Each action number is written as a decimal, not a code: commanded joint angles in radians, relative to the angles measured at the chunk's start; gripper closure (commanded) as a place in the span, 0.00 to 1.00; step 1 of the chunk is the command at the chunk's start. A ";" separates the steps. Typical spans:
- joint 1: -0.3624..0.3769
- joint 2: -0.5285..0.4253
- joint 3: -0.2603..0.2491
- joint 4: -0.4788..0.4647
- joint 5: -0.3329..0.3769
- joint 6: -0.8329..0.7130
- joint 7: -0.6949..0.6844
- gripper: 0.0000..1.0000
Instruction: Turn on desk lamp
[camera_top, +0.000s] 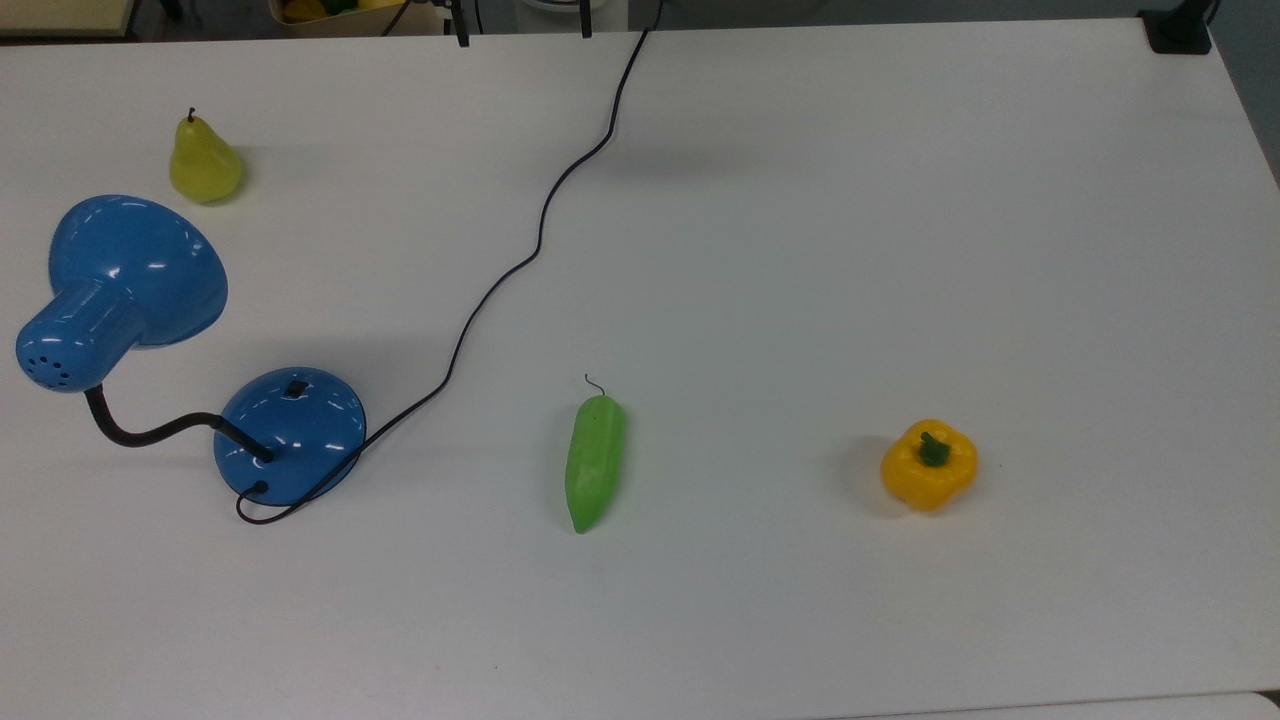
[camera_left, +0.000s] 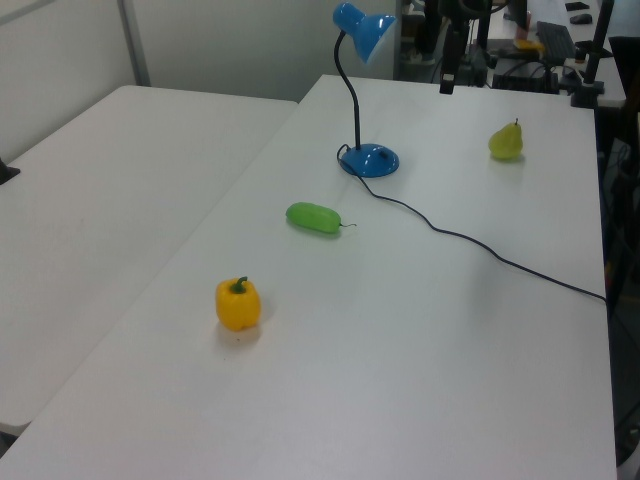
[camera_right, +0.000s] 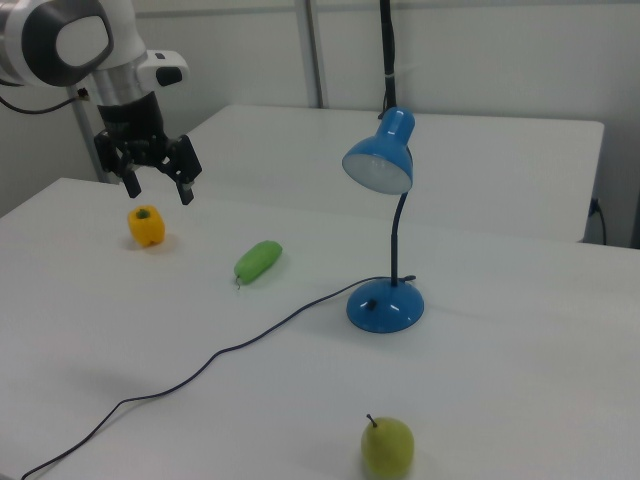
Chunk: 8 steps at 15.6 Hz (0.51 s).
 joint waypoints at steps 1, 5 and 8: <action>0.012 -0.018 -0.012 -0.016 -0.006 0.012 -0.005 0.00; 0.012 -0.018 -0.012 -0.016 -0.006 0.015 -0.011 0.00; 0.010 -0.017 -0.012 -0.016 -0.004 0.015 -0.014 0.00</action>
